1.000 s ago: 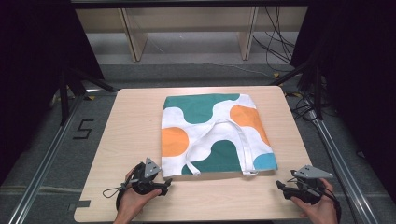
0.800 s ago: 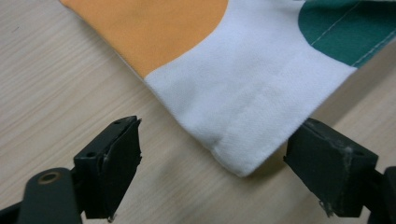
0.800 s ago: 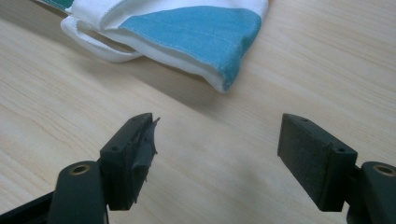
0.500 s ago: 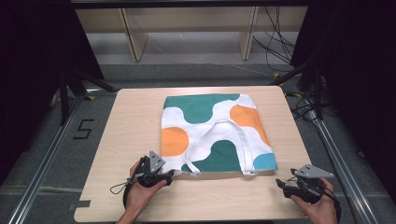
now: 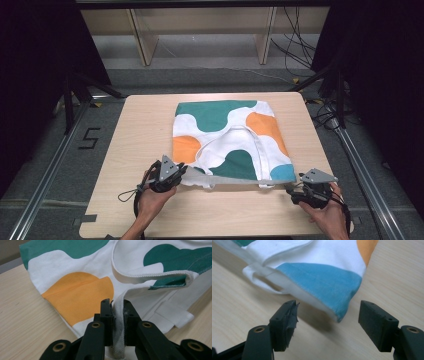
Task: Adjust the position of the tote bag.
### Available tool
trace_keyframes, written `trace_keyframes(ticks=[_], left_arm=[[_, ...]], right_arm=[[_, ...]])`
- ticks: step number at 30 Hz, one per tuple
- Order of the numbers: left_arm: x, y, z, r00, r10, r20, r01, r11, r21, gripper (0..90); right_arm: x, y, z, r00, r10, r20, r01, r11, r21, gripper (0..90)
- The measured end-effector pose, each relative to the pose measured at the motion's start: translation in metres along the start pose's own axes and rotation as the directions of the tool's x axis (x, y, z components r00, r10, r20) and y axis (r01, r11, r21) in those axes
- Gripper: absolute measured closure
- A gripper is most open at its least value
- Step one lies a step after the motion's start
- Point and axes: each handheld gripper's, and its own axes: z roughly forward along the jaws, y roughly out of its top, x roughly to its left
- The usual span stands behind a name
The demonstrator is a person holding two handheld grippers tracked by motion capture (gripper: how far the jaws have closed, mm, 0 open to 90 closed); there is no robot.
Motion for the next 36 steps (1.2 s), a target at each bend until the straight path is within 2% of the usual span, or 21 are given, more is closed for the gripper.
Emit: trace_keyframes(ticks=[2, 3, 5, 6, 11, 12, 15, 18, 19, 20, 22, 24, 25, 26, 29, 30, 32, 33, 34, 35, 36], left_arm=[[0.000, 0.000, 0.000, 0.9998, -0.018, 0.011, 0.018, 0.9998, -0.005, 81.4], [0.002, 0.001, -0.001, 0.9999, 0.012, 0.006, -0.012, 0.9999, -0.001, 81.4], [0.002, 0.001, -0.001, 0.9999, -0.008, 0.009, 0.008, 0.9999, -0.006, 81.4], [0.003, 0.001, -0.001, 0.9996, -0.015, 0.022, 0.015, 0.9998, -0.009, 81.5], [0.002, 0.000, -0.001, 0.9993, -0.030, 0.022, 0.030, 0.9995, -0.008, 81.5], [0.003, 0.000, -0.002, 0.9995, -0.020, 0.023, 0.020, 0.9998, -0.009, 81.5], [0.004, -0.002, -0.002, 0.9994, -0.020, 0.028, 0.020, 0.9998, -0.004, 80.5], [0.004, -0.006, -0.003, 0.9994, -0.016, 0.032, 0.015, 0.9996, 0.023, 79.7], [0.004, -0.006, -0.003, 0.9994, -0.016, 0.032, 0.015, 0.9996, 0.023, 79.6], [0.003, -0.006, -0.002, 0.9996, -0.004, 0.029, 0.004, 0.9999, 0.017, 79.4], [0.001, -0.007, -0.002, 0.9996, -0.017, 0.023, 0.016, 0.9996, 0.021, 79.0], [0.003, -0.008, -0.002, 0.9996, 0.019, 0.019, -0.020, 0.9991, 0.037, 74.8], [0.003, -0.008, -0.002, 0.9997, 0.023, 0.014, -0.023, 0.9991, 0.036, 74.8], [0.005, -0.011, -0.001, 0.9988, 0.048, 0.001, -0.048, 0.9959, 0.076, 70.1], [0.005, -0.017, 0.003, 0.9992, 0.041, -0.001, -0.041, 0.9934, 0.107, 64.8], [0.006, -0.019, 0.005, 0.9974, 0.071, -0.003, -0.070, 0.9873, 0.142, 64.8], [0.004, -0.020, 0.008, 0.9969, 0.077, -0.014, -0.074, 0.9823, 0.172, 59.6], [0.004, -0.021, 0.010, 0.9961, 0.086, -0.021, -0.081, 0.9811, 0.176, 58.7], [0.005, -0.021, 0.011, 0.9951, 0.096, -0.025, -0.088, 0.9725, 0.216, 56.1], [0.003, -0.023, 0.013, 0.9962, 0.080, -0.034, -0.070, 0.9715, 0.226, 54.9], [0.003, -0.025, 0.014, 0.9948, 0.095, -0.038, -0.083, 0.9668, 0.242, 52.7]], right_arm=[[-0.001, 0.002, 0.002, 1.0000, 0.000, 0.003, 0.000, 1.000, -0.009, 32.5], [-0.002, 0.003, 0.003, 1.0000, 0.002, 0.006, -0.002, 1.000, -0.003, 32.6], [-0.002, 0.006, 0.008, 0.9998, -0.009, 0.018, 0.009, 1.000, -0.003, 32.6], [-0.001, 0.010, 0.014, 0.9991, -0.038, 0.019, 0.038, 0.999, 0.014, 32.6], [0.002, 0.018, 0.024, 0.9977, -0.058, 0.034, 0.057, 0.998, 0.013, 35.3], [0.001, 0.020, 0.025, 0.9959, -0.082, 0.038, 0.082, 0.997, 0.015, 37.1], [0.000, 0.027, 0.026, 0.9925, -0.083, 0.090, 0.086, 0.996, -0.030, 47.8], [-0.003, 0.027, 0.032, 0.9855, -0.120, 0.119, 0.119, 0.993, 0.019, 52.3], [-0.003, 0.027, 0.032, 0.9855, -0.120, 0.119, 0.119, 0.993, 0.019, 52.3], [-0.006, 0.027, 0.036, 0.9856, -0.123, 0.117, 0.121, 0.992, 0.018, 62.3], [-0.006, 0.028, 0.036, 0.9861, -0.117, 0.118, 0.117, 0.993, 0.011, 67.7], [-0.009, 0.030, 0.031, 0.9872, -0.119, 0.106, 0.121, 0.993, -0.013, 80.4], [-0.009, 0.030, 0.031, 0.9872, -0.119, 0.106, 0.121, 0.993, -0.013, 80.4], [-0.007, 0.031, 0.029, 0.9916, -0.087, 0.096, 0.090, 0.996, -0.029, 82.3], [-0.008, 0.032, 0.026, 0.9939, -0.080, 0.076, 0.084, 0.995, -0.052, 83.0], [-0.007, 0.034, 0.024, 0.9946, -0.070, 0.077, 0.074, 0.996, -0.054, 83.2], [-0.006, 0.035, 0.023, 0.9935, -0.089, 0.072, 0.093, 0.994, -0.064, 83.3], [-0.005, 0.035, 0.021, 0.9952, -0.075, 0.063, 0.079, 0.995, -0.065, 83.3], [-0.006, 0.035, 0.020, 0.9956, -0.069, 0.063, 0.074, 0.994, -0.077, 83.2], [-0.006, 0.035, 0.019, 0.9971, -0.058, 0.049, 0.062, 0.995, -0.077, 83.2], [-0.007, 0.035, 0.019, 0.9961, -0.067, 0.056, 0.072, 0.994, -0.086, 83.2]])
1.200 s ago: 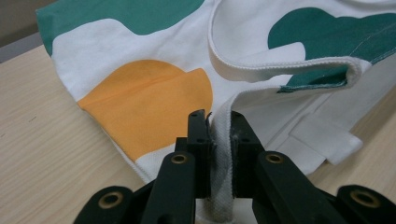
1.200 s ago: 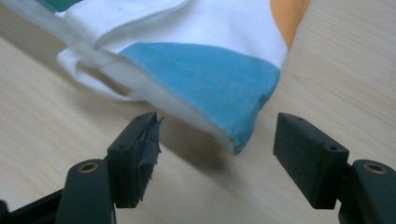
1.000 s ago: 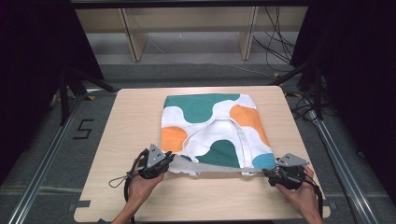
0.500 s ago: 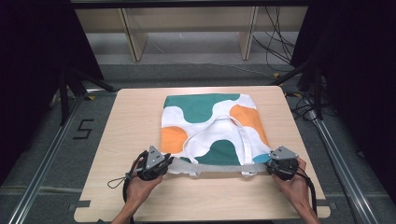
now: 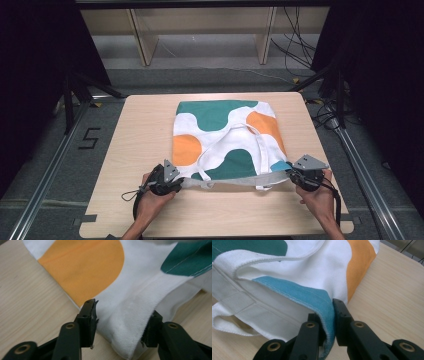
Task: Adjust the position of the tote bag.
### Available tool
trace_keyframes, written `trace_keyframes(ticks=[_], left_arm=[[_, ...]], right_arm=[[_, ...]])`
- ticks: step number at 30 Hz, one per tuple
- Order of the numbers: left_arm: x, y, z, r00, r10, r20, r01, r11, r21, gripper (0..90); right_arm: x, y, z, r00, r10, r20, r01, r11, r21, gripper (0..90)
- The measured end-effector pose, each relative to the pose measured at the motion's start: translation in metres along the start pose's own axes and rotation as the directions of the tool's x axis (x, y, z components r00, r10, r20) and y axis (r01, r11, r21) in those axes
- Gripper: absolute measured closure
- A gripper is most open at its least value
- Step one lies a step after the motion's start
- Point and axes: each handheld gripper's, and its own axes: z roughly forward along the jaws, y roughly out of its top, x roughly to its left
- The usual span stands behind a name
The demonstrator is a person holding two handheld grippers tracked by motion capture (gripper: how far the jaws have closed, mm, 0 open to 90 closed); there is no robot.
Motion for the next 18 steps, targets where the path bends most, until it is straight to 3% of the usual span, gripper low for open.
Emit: trace_keyframes(ticks=[1, 2, 3, 7, 8, 10, 13, 14, 16, 18], left_arm=[[0.000, 0.000, 0.000, 1.0000, 0.000, 0.000, 0.000, 1.0000, 0.000, 51.5], [-0.005, -0.002, -0.001, 0.9995, -0.030, -0.004, 0.030, 0.9994, 0.015, 51.5], [-0.005, -0.002, -0.003, 0.9999, -0.013, -0.006, 0.013, 0.9995, 0.029, 51.9], [0.000, -0.002, -0.002, 0.9999, -0.014, -0.002, 0.014, 0.9999, 0.008, 73.6], [-0.001, 0.001, -0.004, 0.9992, 0.038, -0.008, -0.038, 0.9993, 0.007, 77.0], [-0.001, 0.002, -0.006, 0.9981, 0.061, -0.006, -0.061, 0.9981, 0.003, 78.3], [0.003, 0.000, -0.013, 0.9991, 0.039, 0.019, -0.038, 0.9983, -0.043, 79.9], [0.006, -0.002, -0.016, 0.9993, 0.010, 0.035, -0.008, 0.9985, -0.055, 79.9], [0.007, -0.003, -0.017, 0.9993, 0.001, 0.038, 0.001, 0.9987, -0.051, 79.9], [0.011, -0.005, -0.022, 0.9992, -0.001, 0.041, 0.004, 0.9984, -0.056, 79.9]], right_arm=[[0.000, 0.000, 0.000, 1.0000, 0.000, 0.000, 0.000, 1.000, 0.000, 83.2], [0.001, 0.000, 0.000, 0.9999, 0.008, -0.007, -0.008, 1.000, 0.003, 83.2], [0.001, 0.000, 0.000, 0.9999, 0.002, -0.010, -0.002, 1.000, 0.002, 83.1], [0.002, 0.000, -0.001, 0.9990, 0.026, -0.035, -0.025, 1.000, 0.010, 83.0], [0.003, 0.000, -0.002, 0.9993, 0.020, -0.031, -0.020, 1.000, 0.000, 83.1], [0.004, 0.000, -0.002, 0.9990, 0.021, -0.039, -0.021, 1.000, 0.002, 83.1], [0.000, -0.001, -0.006, 0.9982, 0.024, -0.055, -0.025, 1.000, -0.015, 83.5], [0.002, -0.001, -0.009, 0.9945, 0.065, -0.082, -0.067, 0.997, -0.023, 83.6], [0.003, -0.002, -0.011, 0.9947, 0.050, -0.090, -0.053, 0.998, -0.028, 83.6], [0.013, -0.001, -0.021, 0.9900, 0.079, -0.117, -0.084, 0.996, -0.036, 83.7]])
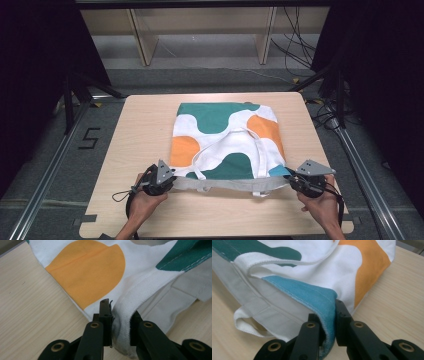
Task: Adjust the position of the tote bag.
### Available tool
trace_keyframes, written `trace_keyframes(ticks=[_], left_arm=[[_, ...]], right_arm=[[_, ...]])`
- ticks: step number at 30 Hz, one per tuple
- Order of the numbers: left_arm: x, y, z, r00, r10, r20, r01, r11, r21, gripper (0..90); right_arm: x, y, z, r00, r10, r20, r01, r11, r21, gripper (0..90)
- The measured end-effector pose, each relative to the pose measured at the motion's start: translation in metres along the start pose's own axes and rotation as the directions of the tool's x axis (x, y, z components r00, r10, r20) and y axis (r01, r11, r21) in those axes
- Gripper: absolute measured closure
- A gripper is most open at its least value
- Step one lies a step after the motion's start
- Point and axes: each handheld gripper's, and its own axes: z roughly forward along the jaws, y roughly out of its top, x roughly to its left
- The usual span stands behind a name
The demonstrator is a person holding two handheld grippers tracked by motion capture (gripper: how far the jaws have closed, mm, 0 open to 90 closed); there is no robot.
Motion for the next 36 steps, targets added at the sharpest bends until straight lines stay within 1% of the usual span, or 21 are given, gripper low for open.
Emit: trace_keyframes(ticks=[3, 4, 6, 7, 10, 11, 12, 15, 16, 18, 19, 21, 23, 24, 25, 27, 28, 29, 31, 32, 36], left_arm=[[0.000, -0.001, -0.003, 0.9996, -0.025, 0.011, 0.026, 0.9996, -0.008, 79.8], [0.003, -0.002, -0.005, 0.9998, 0.019, 0.010, -0.019, 0.9994, -0.028, 79.6], [0.000, -0.004, -0.008, 0.9999, -0.003, 0.012, 0.003, 0.9988, -0.048, 79.5], [0.000, -0.004, -0.008, 0.9999, -0.003, 0.012, 0.003, 0.9988, -0.048, 79.4], [-0.001, -0.004, -0.014, 0.9994, 0.018, 0.028, -0.017, 0.9991, -0.039, 79.4], [-0.003, -0.005, -0.014, 0.9997, -0.011, 0.020, 0.012, 0.9980, -0.063, 79.3], [-0.003, -0.005, -0.016, 0.9995, -0.004, 0.032, 0.006, 0.9982, -0.059, 79.1], [-0.001, -0.004, -0.017, 0.9996, 0.018, 0.020, -0.017, 0.9978, -0.065, 78.9], [-0.003, -0.005, -0.018, 0.9997, -0.015, 0.022, 0.016, 0.9972, -0.073, 78.9], [-0.002, -0.004, -0.021, 0.9996, 0.005, 0.027, -0.003, 0.9980, -0.063, 78.8], [-0.004, -0.004, -0.021, 0.9995, -0.016, 0.028, 0.019, 0.9964, -0.082, 78.8], [-0.004, -0.004, -0.023, 0.9995, -0.011, 0.028, 0.013, 0.9965, -0.082, 78.7], [-0.002, -0.004, -0.024, 0.9997, 0.007, 0.025, -0.005, 0.9968, -0.080, 78.4], [-0.005, -0.004, -0.024, 0.9994, -0.025, 0.023, 0.027, 0.9950, -0.096, 78.4], [-0.004, -0.003, -0.025, 0.9993, -0.024, 0.030, 0.026, 0.9956, -0.089, 78.4], [-0.004, -0.003, -0.026, 0.9992, -0.026, 0.031, 0.029, 0.9940, -0.105, 78.5], [-0.003, -0.003, -0.027, 0.9995, -0.014, 0.027, 0.016, 0.9948, -0.101, 78.5], [-0.002, -0.002, -0.027, 0.9997, 0.000, 0.025, 0.002, 0.9950, -0.100, 78.5], [-0.002, -0.002, -0.028, 0.9997, 0.004, 0.023, -0.001, 0.9954, -0.096, 78.5], [-0.004, -0.003, -0.027, 0.9993, -0.023, 0.028, 0.026, 0.9939, -0.107, 78.4], [-0.005, -0.004, -0.030, 0.9995, -0.019, 0.027, 0.022, 0.9930, -0.116, 78.4]], right_arm=[[0.002, 0.000, -0.003, 0.9997, -0.023, -0.007, 0.023, 1.000, -0.012, 83.8], [0.003, -0.001, -0.006, 0.9994, -0.025, -0.025, 0.025, 0.999, -0.023, 83.8], [0.004, -0.001, -0.009, 0.9994, -0.019, -0.028, 0.019, 0.999, -0.030, 83.8], [0.007, -0.002, -0.011, 0.9995, 0.003, -0.031, -0.004, 1.000, -0.029, 83.8], [0.007, -0.003, -0.014, 0.9994, -0.013, -0.031, 0.011, 0.999, -0.040, 83.8], [0.008, -0.003, -0.015, 0.9994, -0.015, -0.032, 0.014, 0.999, -0.044, 83.8], [0.010, -0.006, -0.016, 0.9985, 0.017, -0.053, -0.018, 1.000, -0.024, 83.8], [0.009, -0.007, -0.017, 0.9990, 0.004, -0.044, -0.006, 0.999, -0.041, 83.7], [0.010, -0.007, -0.018, 0.9979, 0.031, -0.057, -0.034, 0.999, -0.038, 83.7], [0.007, -0.006, -0.019, 0.9987, -0.004, -0.051, 0.001, 0.998, -0.058, 83.7], [0.007, -0.006, -0.019, 0.9987, -0.004, -0.051, 0.001, 0.998, -0.058, 83.7], [0.009, -0.007, -0.020, 0.9974, 0.019, -0.070, -0.023, 0.999, -0.047, 83.7], [0.008, -0.007, -0.021, 0.9983, 0.002, -0.058, -0.006, 0.998, -0.065, 83.7], [0.010, -0.007, -0.022, 0.9975, 0.021, -0.067, -0.025, 0.998, -0.052, 83.7], [0.010, -0.007, -0.022, 0.9982, 0.001, -0.060, -0.005, 0.998, -0.068, 83.7], [0.013, -0.007, -0.024, 0.9972, 0.033, -0.067, -0.036, 0.998, -0.047, 83.7], [0.010, -0.008, -0.023, 0.9985, -0.008, -0.054, 0.004, 0.997, -0.072, 83.7], [0.010, -0.008, -0.023, 0.9985, -0.008, -0.054, 0.004, 0.997, -0.072, 83.7], [0.011, -0.008, -0.024, 0.9981, 0.002, -0.061, -0.006, 0.998, -0.068, 83.6], [0.011, -0.009, -0.023, 0.9973, 0.016, -0.072, -0.020, 0.998, -0.052, 83.7], [0.011, -0.008, -0.023, 0.9975, 0.024, -0.066, -0.028, 0.998, -0.058, 83.7]])
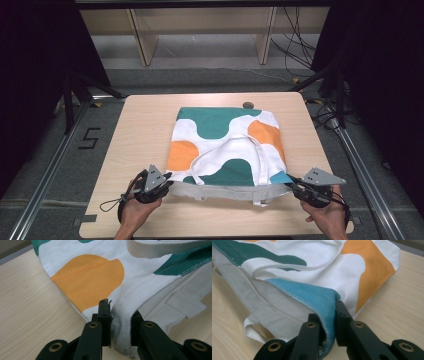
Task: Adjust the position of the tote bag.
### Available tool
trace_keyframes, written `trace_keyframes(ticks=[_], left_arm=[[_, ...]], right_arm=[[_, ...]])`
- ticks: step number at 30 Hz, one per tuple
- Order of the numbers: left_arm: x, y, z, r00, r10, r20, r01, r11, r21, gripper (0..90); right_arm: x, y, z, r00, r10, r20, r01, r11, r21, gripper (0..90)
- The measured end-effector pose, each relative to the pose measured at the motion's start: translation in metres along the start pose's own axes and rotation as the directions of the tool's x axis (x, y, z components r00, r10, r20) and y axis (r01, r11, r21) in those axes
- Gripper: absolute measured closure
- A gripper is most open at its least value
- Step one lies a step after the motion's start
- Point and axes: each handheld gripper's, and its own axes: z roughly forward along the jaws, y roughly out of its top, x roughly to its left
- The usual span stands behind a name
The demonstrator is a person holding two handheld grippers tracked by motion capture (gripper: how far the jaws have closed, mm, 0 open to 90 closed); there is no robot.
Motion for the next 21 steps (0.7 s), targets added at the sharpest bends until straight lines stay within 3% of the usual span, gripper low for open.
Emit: trace_keyframes(ticks=[1, 2, 3, 4, 6, 9, 10, 11, 13, 15, 16, 17, 18, 20, 21], left_arm=[[0.000, 0.000, -0.001, 1.0000, 0.004, -0.005, -0.004, 1.0000, -0.003, 78.3], [-0.002, 0.000, -0.001, 0.9998, -0.021, -0.003, 0.021, 0.9996, -0.016, 78.4], [0.001, 0.001, -0.002, 0.9998, 0.016, -0.008, -0.016, 0.9998, -0.009, 78.4], [0.001, 0.002, -0.003, 0.9997, 0.024, -0.002, -0.024, 0.9997, -0.001, 78.4], [0.000, 0.002, -0.002, 1.0000, -0.005, -0.004, 0.005, 0.9997, -0.023, 78.4], [-0.001, 0.003, -0.002, 1.0000, -0.009, 0.003, 0.009, 0.9998, -0.015, 78.5], [-0.002, 0.004, -0.003, 0.9999, -0.015, -0.005, 0.014, 0.9996, -0.023, 78.5], [0.001, 0.005, -0.005, 0.9997, 0.023, -0.005, -0.023, 0.9996, -0.014, 78.5], [-0.002, 0.005, -0.004, 0.9993, -0.036, 0.007, 0.036, 0.9983, -0.046, 78.5], [0.000, 0.006, -0.006, 0.9997, -0.026, 0.002, 0.026, 0.9985, -0.048, 78.6], [0.000, 0.007, -0.007, 0.9995, -0.032, 0.007, 0.032, 0.9982, -0.052, 78.6], [0.001, 0.008, -0.008, 0.9993, -0.036, 0.009, 0.037, 0.9971, -0.067, 78.7], [0.000, 0.010, -0.009, 0.9985, -0.052, 0.013, 0.053, 0.9960, -0.072, 78.9], [0.000, 0.014, -0.013, 0.9993, -0.036, 0.003, 0.036, 0.9959, -0.083, 79.6], [0.000, 0.016, -0.015, 0.9998, -0.018, -0.003, 0.017, 0.9958, -0.090, 79.9]], right_arm=[[-0.002, 0.001, 0.000, 0.9999, -0.016, -0.003, 0.016, 1.000, -0.006, 83.7], [0.001, 0.001, -0.002, 0.9997, 0.020, -0.011, -0.020, 1.000, 0.002, 83.7], [0.001, 0.001, -0.002, 0.9997, 0.020, -0.011, -0.020, 1.000, 0.002, 83.7], [-0.001, 0.002, -0.002, 0.9999, -0.013, -0.003, 0.013, 1.000, -0.004, 83.7], [-0.001, 0.001, -0.001, 1.0000, 0.000, -0.001, 0.000, 1.000, -0.009, 83.7], [0.000, -0.001, -0.002, 1.0000, 0.002, -0.007, -0.002, 1.000, 0.002, 83.6], [-0.003, -0.001, -0.001, 0.9994, -0.034, -0.003, 0.034, 0.999, -0.010, 83.6], [-0.002, -0.001, -0.001, 0.9997, -0.026, 0.000, 0.026, 1.000, -0.004, 83.6], [-0.001, 0.000, -0.002, 0.9999, -0.015, 0.008, 0.015, 1.000, -0.012, 83.6], [-0.001, 0.000, -0.002, 0.9999, -0.008, 0.008, 0.009, 1.000, -0.013, 83.6], [-0.003, 0.001, -0.001, 0.9996, -0.030, -0.003, 0.030, 0.999, -0.026, 83.7], [-0.003, 0.001, -0.001, 0.9997, -0.018, -0.015, 0.018, 1.000, -0.014, 83.7], [0.000, 0.001, -0.004, 0.9997, 0.025, -0.002, -0.025, 1.000, -0.007, 83.7], [-0.004, 0.004, -0.005, 1.0000, 0.004, -0.002, -0.004, 0.999, -0.037, 83.9], [-0.003, 0.006, -0.007, 0.9999, 0.016, 0.000, -0.016, 0.999, -0.036, 84.2]])
